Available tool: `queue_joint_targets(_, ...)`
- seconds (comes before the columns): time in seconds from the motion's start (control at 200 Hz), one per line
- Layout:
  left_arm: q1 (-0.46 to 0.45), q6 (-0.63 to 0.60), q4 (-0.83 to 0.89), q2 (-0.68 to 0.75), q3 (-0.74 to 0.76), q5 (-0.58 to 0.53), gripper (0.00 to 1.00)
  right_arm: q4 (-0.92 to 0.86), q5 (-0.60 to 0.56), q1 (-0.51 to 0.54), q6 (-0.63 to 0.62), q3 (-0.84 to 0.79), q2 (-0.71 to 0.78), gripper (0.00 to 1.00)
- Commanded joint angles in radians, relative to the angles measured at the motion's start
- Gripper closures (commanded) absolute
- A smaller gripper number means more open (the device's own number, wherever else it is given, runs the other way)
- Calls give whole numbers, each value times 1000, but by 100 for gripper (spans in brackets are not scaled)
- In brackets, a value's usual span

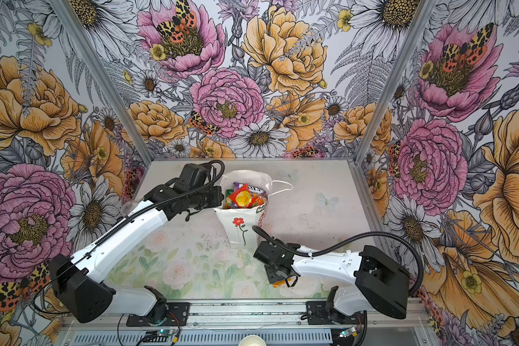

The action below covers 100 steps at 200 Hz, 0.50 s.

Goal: Place the snacks into the paper bag
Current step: 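Lower the right gripper and grasp the small orange packet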

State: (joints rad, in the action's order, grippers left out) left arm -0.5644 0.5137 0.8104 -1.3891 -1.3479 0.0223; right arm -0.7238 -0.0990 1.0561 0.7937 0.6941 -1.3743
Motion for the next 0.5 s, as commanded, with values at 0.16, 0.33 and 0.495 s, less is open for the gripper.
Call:
queue_joint_targets(0.16, 6, -24, -44, 30, -7, 2, 92, 7, -50, 11, 33, -13, 31, 64)
queue_joint_targets(0.33, 6, -24, -44, 30, -7, 2, 92, 6, -79, 8, 63, -23, 117, 65)
queue_joint_targets(0.495, 6, -23, -43, 28, -8, 3, 92, -14, -105, -24, 88, -41, 262, 66)
